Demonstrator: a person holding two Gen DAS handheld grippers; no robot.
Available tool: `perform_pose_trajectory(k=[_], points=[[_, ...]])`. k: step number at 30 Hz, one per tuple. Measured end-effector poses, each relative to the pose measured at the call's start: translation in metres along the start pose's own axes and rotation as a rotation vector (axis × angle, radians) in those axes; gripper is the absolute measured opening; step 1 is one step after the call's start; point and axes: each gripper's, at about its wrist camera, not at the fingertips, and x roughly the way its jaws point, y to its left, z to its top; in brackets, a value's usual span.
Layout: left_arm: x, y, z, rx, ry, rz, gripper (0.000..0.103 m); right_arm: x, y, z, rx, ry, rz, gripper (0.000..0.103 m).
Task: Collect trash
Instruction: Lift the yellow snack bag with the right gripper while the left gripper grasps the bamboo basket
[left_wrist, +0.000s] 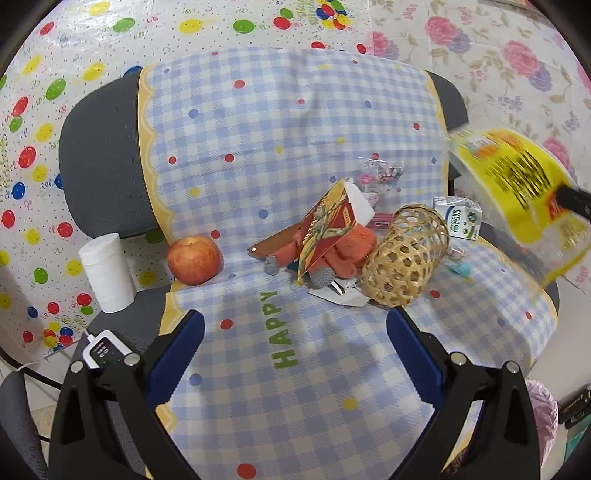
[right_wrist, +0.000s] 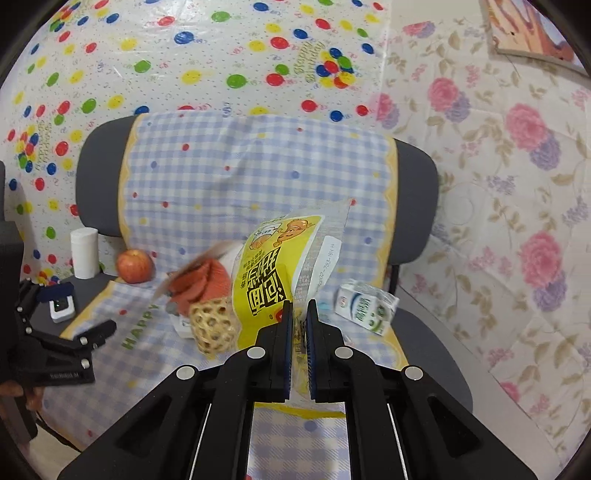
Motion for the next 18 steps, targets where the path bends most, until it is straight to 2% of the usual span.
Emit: perform_pose_trajectory(k=[3, 7, 11, 18], points=[[0.012, 0.000, 0.006, -0.009, -0.008, -0.019, 0.083, 0.004, -0.009, -0.006, 0.036, 0.013, -0.022, 0.008], [0.026, -0.010, 0.014, 0.036, -0.022, -0.052, 0.066, 0.013, -0.018, -0.012, 0.080, 0.026, -0.024, 0.008], [0.048, -0.022, 0.023, 0.096, -0.015, -0.036, 0.052, 0.024, -0.022, -0.016, 0.104, 0.040, -0.019, 0.008], [0.081, -0.031, 0.035, 0.114, 0.006, -0.016, 0.045, 0.043, -0.026, -0.020, 0.116, 0.071, -0.018, 0.008]])
